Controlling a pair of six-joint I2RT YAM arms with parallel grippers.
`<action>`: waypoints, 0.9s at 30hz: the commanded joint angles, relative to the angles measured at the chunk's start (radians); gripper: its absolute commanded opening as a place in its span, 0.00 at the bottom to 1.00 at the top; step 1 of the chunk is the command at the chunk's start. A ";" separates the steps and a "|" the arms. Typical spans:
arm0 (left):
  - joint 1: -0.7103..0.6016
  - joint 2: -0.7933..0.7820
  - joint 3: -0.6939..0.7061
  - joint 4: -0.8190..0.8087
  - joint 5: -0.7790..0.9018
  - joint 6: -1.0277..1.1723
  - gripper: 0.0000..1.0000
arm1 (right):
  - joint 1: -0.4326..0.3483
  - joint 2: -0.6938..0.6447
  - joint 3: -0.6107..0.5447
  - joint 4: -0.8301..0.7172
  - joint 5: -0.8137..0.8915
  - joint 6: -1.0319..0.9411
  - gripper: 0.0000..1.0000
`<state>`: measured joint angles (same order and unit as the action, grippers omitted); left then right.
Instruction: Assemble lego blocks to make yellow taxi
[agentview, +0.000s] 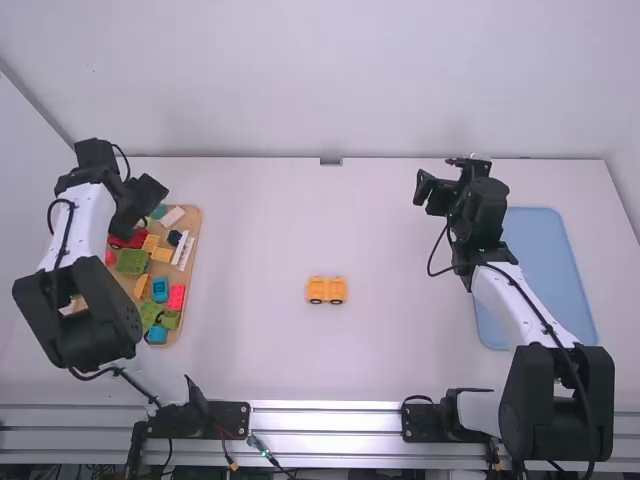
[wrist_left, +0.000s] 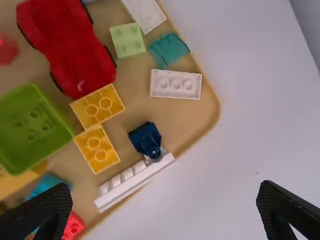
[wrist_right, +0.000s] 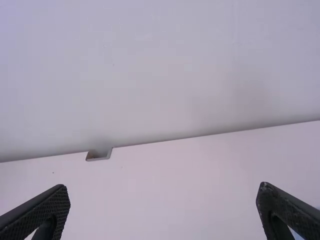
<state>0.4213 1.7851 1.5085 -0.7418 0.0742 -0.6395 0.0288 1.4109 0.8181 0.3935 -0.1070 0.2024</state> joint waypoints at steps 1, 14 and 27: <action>-0.002 -0.001 0.022 -0.009 0.012 -0.134 0.99 | 0.004 0.009 0.039 0.004 0.002 0.003 0.99; -0.002 0.097 0.008 -0.091 -0.135 -0.224 0.96 | 0.004 0.009 0.039 0.018 0.002 0.003 0.99; -0.002 0.188 0.018 -0.090 -0.144 -0.231 0.87 | 0.004 0.009 0.039 0.018 0.002 0.003 0.99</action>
<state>0.4198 1.9636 1.5085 -0.8238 -0.0441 -0.8677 0.0292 1.4109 0.8181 0.4084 -0.1089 0.2031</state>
